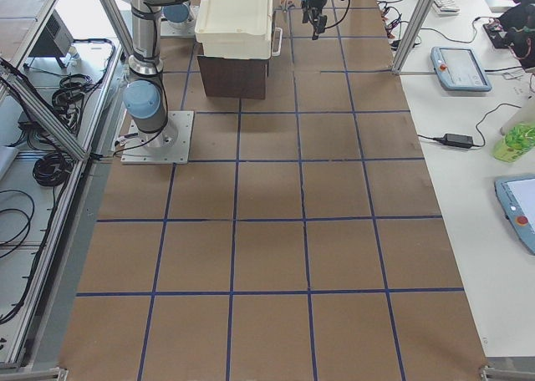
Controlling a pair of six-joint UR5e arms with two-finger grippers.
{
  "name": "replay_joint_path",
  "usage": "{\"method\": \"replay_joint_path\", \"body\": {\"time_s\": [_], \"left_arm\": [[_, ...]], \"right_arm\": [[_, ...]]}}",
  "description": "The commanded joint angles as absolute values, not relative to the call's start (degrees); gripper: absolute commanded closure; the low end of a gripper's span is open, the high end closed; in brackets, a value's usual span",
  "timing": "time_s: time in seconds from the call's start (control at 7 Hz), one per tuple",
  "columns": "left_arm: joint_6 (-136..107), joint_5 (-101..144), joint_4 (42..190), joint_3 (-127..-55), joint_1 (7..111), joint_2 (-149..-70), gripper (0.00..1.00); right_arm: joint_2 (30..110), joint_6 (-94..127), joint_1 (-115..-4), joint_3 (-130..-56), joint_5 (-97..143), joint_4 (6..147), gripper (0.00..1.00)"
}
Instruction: Place scissors in drawer with both arms
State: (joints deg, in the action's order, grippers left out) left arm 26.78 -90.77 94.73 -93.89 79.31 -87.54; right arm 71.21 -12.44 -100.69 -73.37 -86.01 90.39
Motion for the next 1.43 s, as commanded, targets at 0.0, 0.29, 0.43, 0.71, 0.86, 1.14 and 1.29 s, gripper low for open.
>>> {"method": "replay_joint_path", "body": {"time_s": [0.0,0.29,0.43,0.71,0.86,1.14,1.29], "left_arm": [[40.63,-91.66,85.84,-100.42,76.03,-88.59,0.02],[50.58,-93.77,76.94,-105.54,75.24,-90.52,0.02],[55.41,-94.13,75.69,-106.34,73.41,-91.92,0.02],[66.74,-94.04,73.49,-106.87,71.19,-95.25,0.03],[70.10,-94.13,67.99,-108.88,71.19,-97.45,0.03],[85.54,-94.31,60.49,-112.05,70.58,-100.18,0.03],[90.39,-94.22,59.69,-112.23,69.36,-101.33,0.03]], "right_arm": [[70.05,-26.73,-101.51,-73.21,-81.77,90.87,0.00],[67.95,-39.07,-101.60,-74.78,-80.77,92.90,0.00],[67.85,-39.89,-102.04,-76.27,-78.68,92.03,0.00],[66.11,-46.98,-102.22,-77.87,-74.20,91.85,0.00],[65.22,-49.37,-102.30,-77.96,-73.31,89.84,0.00],[64.78,-51.68,-102.30,-77.96,-73.30,82.64,0.00],[64.78,-52.11,-102.30,-78.13,-73.39,82.44,0.00]]}}
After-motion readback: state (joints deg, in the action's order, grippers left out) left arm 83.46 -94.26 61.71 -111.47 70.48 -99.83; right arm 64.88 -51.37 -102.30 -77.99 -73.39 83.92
